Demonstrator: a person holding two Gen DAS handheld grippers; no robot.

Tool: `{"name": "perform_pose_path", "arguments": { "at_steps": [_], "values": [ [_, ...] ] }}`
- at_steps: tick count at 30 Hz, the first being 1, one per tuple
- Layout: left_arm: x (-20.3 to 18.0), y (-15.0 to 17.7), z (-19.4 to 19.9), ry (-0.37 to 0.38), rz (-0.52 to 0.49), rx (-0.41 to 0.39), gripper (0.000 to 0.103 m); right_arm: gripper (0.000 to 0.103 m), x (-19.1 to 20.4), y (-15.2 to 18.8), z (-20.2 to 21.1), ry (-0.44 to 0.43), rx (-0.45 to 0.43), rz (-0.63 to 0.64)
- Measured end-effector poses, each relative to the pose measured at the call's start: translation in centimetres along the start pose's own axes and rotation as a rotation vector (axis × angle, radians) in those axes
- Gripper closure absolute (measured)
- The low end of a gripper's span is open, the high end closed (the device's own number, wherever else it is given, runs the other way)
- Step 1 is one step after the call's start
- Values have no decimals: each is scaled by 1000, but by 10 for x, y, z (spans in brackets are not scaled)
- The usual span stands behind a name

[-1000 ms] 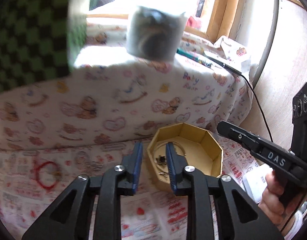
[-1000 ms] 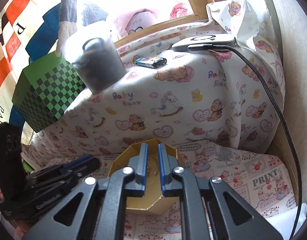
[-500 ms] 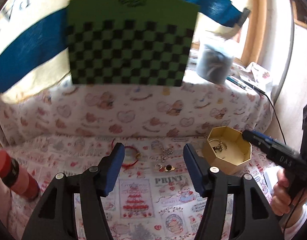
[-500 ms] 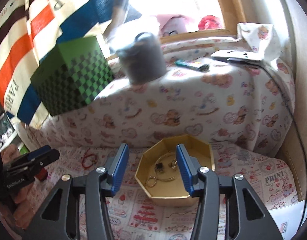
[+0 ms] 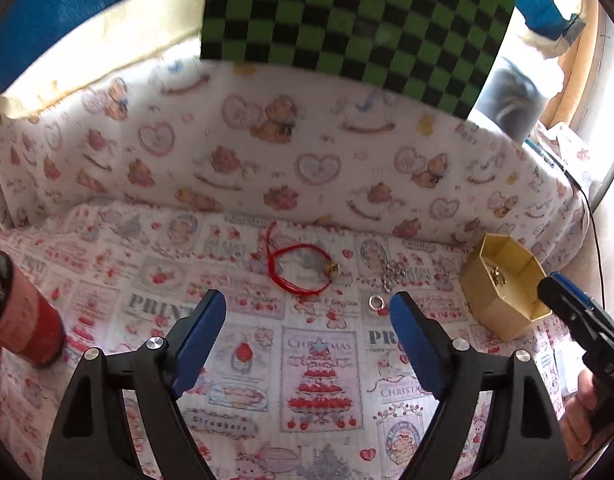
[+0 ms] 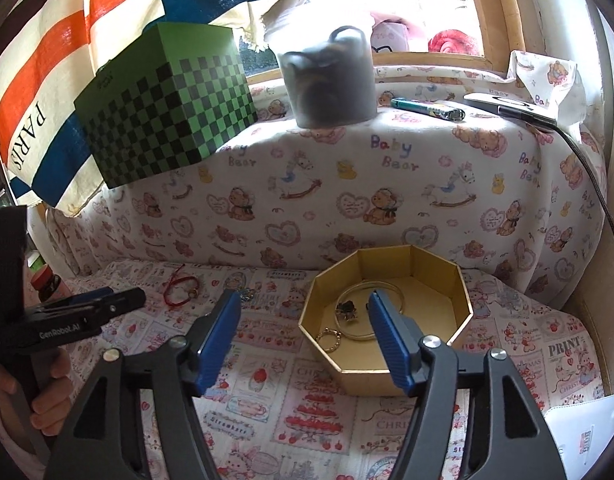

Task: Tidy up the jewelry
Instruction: 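Move the left tool to a black-stone earring and close on it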

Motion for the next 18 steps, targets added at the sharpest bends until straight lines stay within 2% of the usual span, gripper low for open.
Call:
{"name": "perform_pose_path", "arguments": {
  "at_steps": [6, 13, 15, 17, 18],
  "values": [
    [-2, 2, -3, -24, -28, -16, 20, 38, 1, 1, -1, 12, 0, 5],
    [-16, 5, -7, 7, -67, -21, 20, 37, -6, -2, 2, 27, -4, -20],
    [-24, 6, -8, 23, -84, -24, 26, 37, -8, -2, 2, 29, -1, -28],
    [-32, 7, -10, 55, -71, 6, 42, 37, -10, -3, 1, 37, -5, -31],
    [-35, 6, -11, 82, -58, 23, 45, 37, -12, -3, 1, 43, -7, -33]
  ]
}}
Point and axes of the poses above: each gripper's, at about its wrist camera, not at the fingertips, and z roughly against the way its jaws point, x to its left, y to its underside, the point moved 10 cm from there along -z, roughly the way its jaws point, and after that the axes turned 1 degree about z, right-handed, at the moved point
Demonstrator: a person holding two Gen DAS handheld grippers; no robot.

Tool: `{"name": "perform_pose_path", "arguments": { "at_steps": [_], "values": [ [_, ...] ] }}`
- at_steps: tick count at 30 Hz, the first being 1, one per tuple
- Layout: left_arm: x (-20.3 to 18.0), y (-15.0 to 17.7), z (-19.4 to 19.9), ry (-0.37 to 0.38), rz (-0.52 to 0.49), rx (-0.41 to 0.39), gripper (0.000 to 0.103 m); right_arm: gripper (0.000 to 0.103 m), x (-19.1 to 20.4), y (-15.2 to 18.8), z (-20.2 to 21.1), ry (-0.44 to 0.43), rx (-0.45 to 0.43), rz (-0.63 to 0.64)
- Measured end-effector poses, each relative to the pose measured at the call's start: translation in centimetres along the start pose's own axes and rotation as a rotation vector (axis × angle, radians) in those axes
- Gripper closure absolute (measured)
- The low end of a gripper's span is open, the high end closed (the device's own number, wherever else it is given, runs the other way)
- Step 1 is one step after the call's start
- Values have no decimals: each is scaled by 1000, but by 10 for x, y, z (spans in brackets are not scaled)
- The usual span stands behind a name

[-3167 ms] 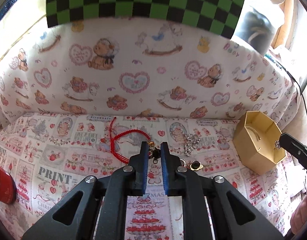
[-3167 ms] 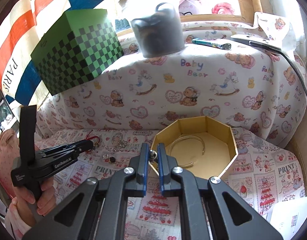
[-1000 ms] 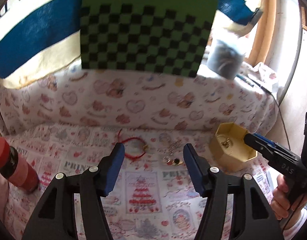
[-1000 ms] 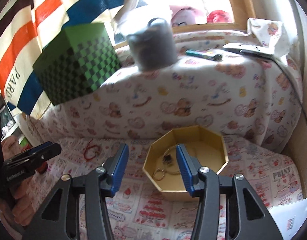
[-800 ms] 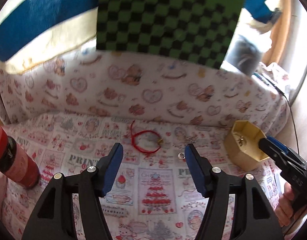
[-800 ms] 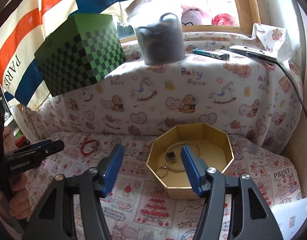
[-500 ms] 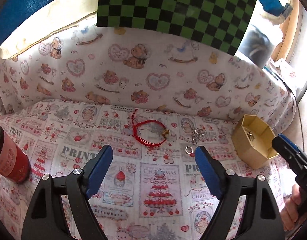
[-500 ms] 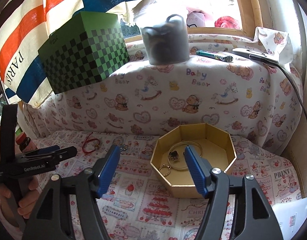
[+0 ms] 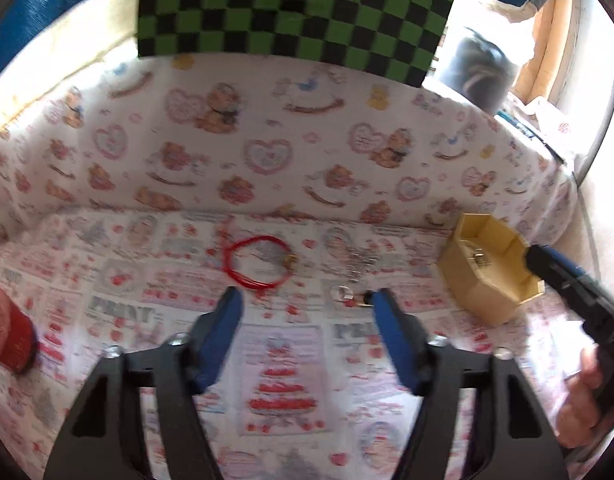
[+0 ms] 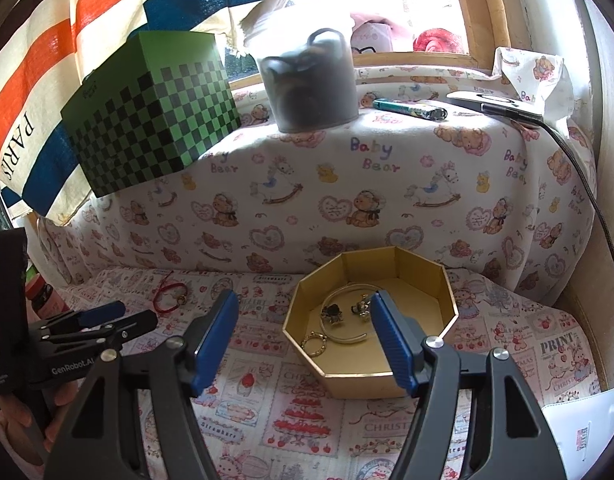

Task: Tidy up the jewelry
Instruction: 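Move the left tool to a black-stone earring and close on it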

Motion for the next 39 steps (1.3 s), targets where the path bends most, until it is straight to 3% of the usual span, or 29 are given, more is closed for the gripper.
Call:
{"name": "perform_pose_path", "arguments": {
  "at_steps": [2, 5, 8, 14, 29, 34, 39],
  "values": [
    [-10, -5, -3, 48, 15, 23, 55, 37, -3, -1, -1, 8, 0, -3],
    [-25, -11, -13, 42, -16, 46, 70, 37, -6, -4, 1, 12, -8, -13],
    [-42, -8, -27, 61, -47, 95, 93, 37, -9, -6, 2, 12, -14, -24],
    [-52, -1, -47, -7, -110, 106, 93, 37, -9, -5, 1, 16, -10, -18],
    [-57, 9, -64, -40, -143, 133, 94, 37, -11, -4, -2, 29, -6, -22],
    [-61, 4, -36, 4, -152, 65, 94, 37, -3, -7, 6, 25, -32, 16],
    [-42, -17, 15, -6, -129, -70, 94, 38, 20, -5, 12, -59, -11, 42]
  ]
}}
Point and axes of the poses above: each gripper's, at about its wrist camera, not at the fingertips, and z roughly against the way its jaws point, x to its left, y to its underside, the point moved 10 cm from there along -z, roughly the way its jaws point, and after that the axes turned 1 degree about z, right-handed, at the moved point
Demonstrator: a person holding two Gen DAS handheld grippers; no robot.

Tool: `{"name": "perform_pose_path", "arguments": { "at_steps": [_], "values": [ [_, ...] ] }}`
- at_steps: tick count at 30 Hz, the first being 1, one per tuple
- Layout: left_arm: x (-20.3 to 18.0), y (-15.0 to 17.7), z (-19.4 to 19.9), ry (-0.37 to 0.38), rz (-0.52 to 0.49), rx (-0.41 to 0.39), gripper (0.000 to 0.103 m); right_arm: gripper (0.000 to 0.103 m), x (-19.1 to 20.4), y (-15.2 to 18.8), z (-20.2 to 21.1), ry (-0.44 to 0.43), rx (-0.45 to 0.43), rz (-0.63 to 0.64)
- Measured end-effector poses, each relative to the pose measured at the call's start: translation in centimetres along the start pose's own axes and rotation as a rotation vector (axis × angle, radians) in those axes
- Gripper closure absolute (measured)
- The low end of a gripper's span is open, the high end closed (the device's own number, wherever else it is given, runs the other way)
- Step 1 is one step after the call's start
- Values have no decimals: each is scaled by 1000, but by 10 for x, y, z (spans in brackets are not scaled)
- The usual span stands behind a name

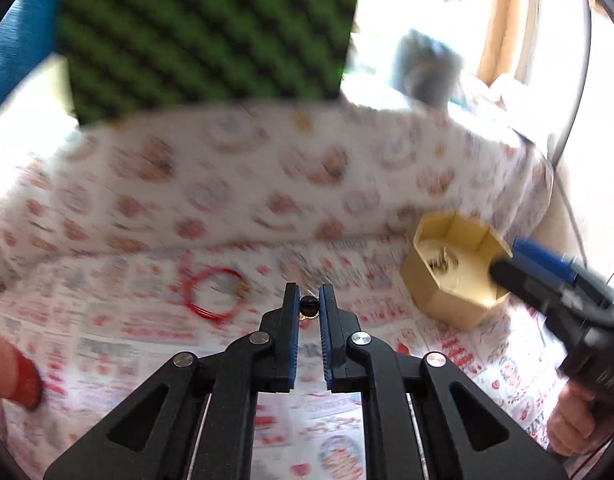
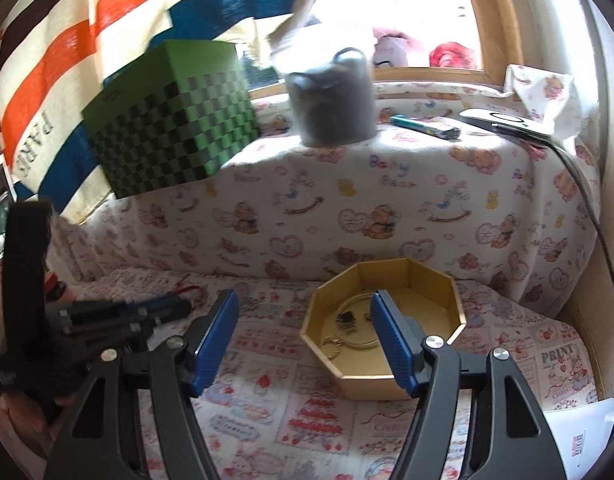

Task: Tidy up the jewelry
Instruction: 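Move the left tool to a black-stone earring and close on it, then grasp a small silver ring with the right tool while the left tool lifts the earring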

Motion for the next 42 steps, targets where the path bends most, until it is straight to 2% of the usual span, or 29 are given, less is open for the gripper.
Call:
{"name": "perform_pose_path", "arguments": {
  "at_steps": [2, 3, 7, 13, 17, 20, 24, 26, 27, 30, 34, 38, 42],
  "values": [
    [21, -8, 14, -17, 32, -48, 94, 49, 17, 2, 2, -36, 19, 34],
    [31, -12, 19, -25, 51, -64, 94, 51, 24, 3, 3, -49, 28, 50],
    [73, -18, 28, -86, 119, -85, 94, 64, 56, 8, -12, -107, 114, 84],
    [114, -7, 11, -182, 182, -37, 94, 79, 80, 29, -83, -13, 354, 114],
    [131, -4, 5, -211, 214, -26, 94, 81, 84, 41, -122, 52, 434, 128],
    [141, -5, 2, -238, 235, -36, 94, 81, 87, 45, -135, 61, 459, 129],
    [146, -4, 1, -268, 250, -41, 94, 82, 93, 45, -146, 93, 451, 173],
    [146, -3, -1, -270, 247, -37, 94, 90, 94, 45, -147, 100, 451, 161],
    [145, -3, -1, -271, 245, -38, 94, 91, 94, 45, -147, 104, 454, 158],
    [142, -5, 5, -279, 237, -59, 94, 91, 94, 44, -147, 91, 457, 158],
    [137, -7, 13, -295, 223, -85, 94, 91, 82, 53, -125, 46, 436, 130],
    [121, -12, 23, -280, 186, -124, 94, 91, 67, 55, -95, 26, 362, 166],
    [94, -18, 37, -298, 87, -206, 94, 91, 52, 51, -55, -10, 242, 172]
  ]
}}
Point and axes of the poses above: each gripper's, at about its wrist camera, not at the fingertips, and z roughly against the way its jaws point, x to its left, y to its underside, the point moved 10 cm from there along -z, roughly the way its jaws point, and after that the axes turned 1 degree about z, right-handed, at the moved point
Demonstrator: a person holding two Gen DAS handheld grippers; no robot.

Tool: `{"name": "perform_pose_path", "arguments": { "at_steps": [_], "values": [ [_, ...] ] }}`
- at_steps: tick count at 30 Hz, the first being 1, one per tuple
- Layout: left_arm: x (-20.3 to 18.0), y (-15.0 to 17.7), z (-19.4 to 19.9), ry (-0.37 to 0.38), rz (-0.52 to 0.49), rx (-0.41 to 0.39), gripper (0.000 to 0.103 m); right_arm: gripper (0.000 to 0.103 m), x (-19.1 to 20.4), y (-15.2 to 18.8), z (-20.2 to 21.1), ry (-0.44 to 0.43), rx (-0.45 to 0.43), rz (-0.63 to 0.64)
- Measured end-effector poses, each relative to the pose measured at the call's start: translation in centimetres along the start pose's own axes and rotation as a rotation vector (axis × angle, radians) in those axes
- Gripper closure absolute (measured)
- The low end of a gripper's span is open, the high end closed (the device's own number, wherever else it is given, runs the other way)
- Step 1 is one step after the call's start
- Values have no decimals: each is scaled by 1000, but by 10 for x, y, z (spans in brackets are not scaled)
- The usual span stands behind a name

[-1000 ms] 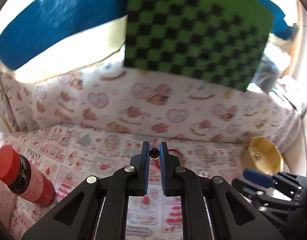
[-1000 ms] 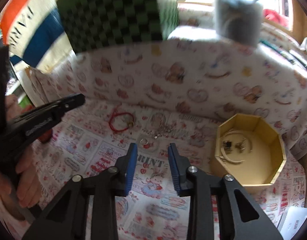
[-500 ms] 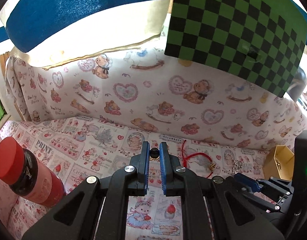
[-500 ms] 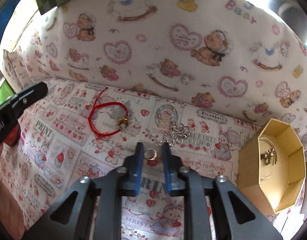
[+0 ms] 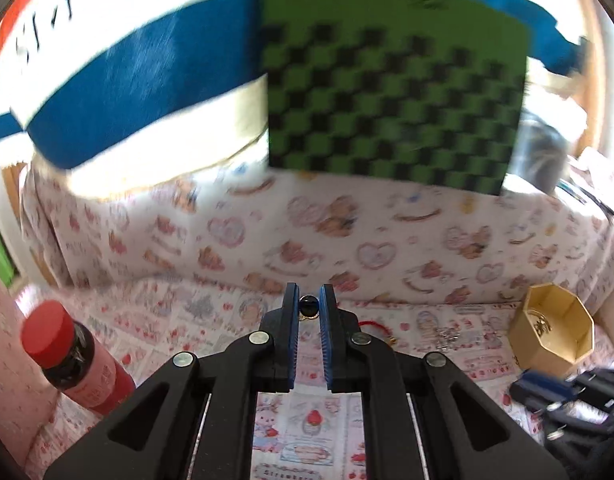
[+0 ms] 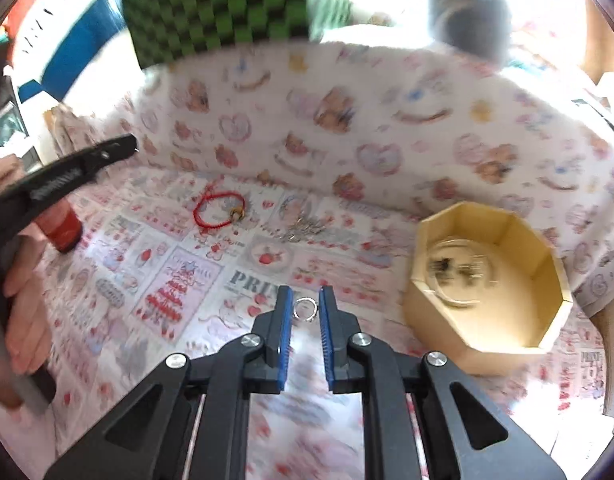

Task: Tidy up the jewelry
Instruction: 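Grasp a small silver ring with the right tool while the left tool lifts the earring, then carry both items over the gold box and open both tools to drop them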

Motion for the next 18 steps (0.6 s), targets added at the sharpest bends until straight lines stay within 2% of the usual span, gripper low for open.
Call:
{"name": "perform_pose_path", "arguments": {
  "at_steps": [3, 10, 14, 18],
  "values": [
    [-22, 1, 15, 46, -38, -39, 94, 91, -17, 0, 29, 4, -100, -30],
    [-71, 6, 37, 147, -102, -50, 94, 91, -64, -29, 79, -10, -221, -149],
    [-101, 5, 35, 204, -106, -12, 94, 91, -85, -35, 92, 24, -279, -185],
    [-139, 6, 25, 271, -97, 44, 94, 91, -106, -36, 91, 50, -289, -216]
  ]
}}
Point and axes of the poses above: each gripper's, at about its wrist camera, not at the fingertips, and z roughly against the way its jaws point, x to its left, y to its underside, the point moved 10 cm from there along -z, roughly the way its jaws point, and after that the axes turned 1 degree about z, right-handed, at the moved point
